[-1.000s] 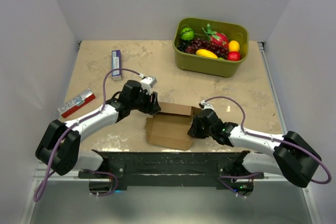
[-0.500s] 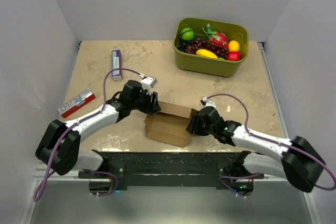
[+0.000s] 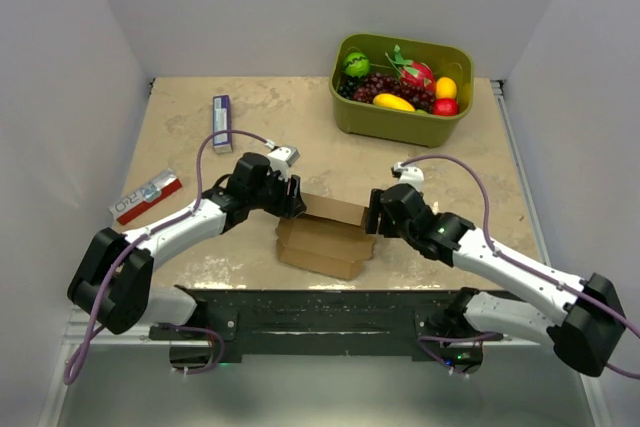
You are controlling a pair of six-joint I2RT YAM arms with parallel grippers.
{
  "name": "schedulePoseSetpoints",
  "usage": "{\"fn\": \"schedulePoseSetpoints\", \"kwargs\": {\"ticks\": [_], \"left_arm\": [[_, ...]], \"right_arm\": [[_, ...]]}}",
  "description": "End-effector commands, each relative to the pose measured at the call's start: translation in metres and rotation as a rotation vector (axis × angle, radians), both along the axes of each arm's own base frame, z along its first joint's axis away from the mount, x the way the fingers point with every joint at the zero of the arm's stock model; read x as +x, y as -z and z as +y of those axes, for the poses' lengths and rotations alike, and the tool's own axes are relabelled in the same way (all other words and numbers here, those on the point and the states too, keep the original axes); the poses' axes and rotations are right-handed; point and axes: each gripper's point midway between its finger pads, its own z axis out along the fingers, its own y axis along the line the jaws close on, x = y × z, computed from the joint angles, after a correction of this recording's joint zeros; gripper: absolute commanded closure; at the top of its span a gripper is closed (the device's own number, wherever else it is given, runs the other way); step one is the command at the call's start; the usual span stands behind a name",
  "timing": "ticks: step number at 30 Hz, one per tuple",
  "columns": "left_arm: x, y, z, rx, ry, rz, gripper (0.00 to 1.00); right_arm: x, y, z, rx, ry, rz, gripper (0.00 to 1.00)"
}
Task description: Fold the paper box
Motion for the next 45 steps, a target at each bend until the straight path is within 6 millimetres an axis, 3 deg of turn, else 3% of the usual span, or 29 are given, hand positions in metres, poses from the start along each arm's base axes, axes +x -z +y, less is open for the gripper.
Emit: {"fn": "schedulePoseSetpoints", "kwargs": {"ticks": [1, 8, 17, 20, 21, 24, 29, 38, 45], "left_arm": [[0.005, -0.012, -0.002, -0.003, 0.008, -0.031, 0.46], [0.005, -0.014, -0.002, -0.004, 0.007, -0.038, 0.46], [0.005, -0.016, -0.001, -0.006, 0.005, -0.044, 0.46], [0.005, -0.017, 0.0, -0.007, 0.003, -0.046, 0.46], [0.005, -0.017, -0.001, -0.008, 0.004, -0.046, 0.46], [0.005, -0.018, -0.001, -0.01, 0.007, -0.046, 0.46], [0.005, -0.017, -0.001, -0.007, 0.007, -0.047, 0.46], [0.004, -0.017, -0.001, -0.007, 0.011, -0.05, 0.47], [0.006, -0.014, 0.003, 0.02, -0.001, -0.055, 0.48]], "right_arm": [[0.008, 0.003, -0.026, -0.157, 0.058, -0.022, 0.29], [0.004, 0.026, -0.035, -0.216, 0.076, 0.015, 0.32], [-0.001, 0.036, -0.027, -0.232, 0.038, 0.086, 0.48], [-0.005, 0.04, -0.025, -0.214, 0.028, 0.103, 0.6], [-0.004, 0.038, -0.021, -0.195, 0.024, 0.097, 0.72], [-0.004, 0.028, -0.01, -0.138, -0.005, 0.092, 0.84], [-0.005, 0.005, 0.011, -0.057, -0.071, 0.089, 0.84], [-0.008, -0.005, 0.041, 0.037, -0.176, 0.12, 0.93], [-0.006, 0.005, 0.022, -0.078, -0.144, 0.135, 1.0]]}}
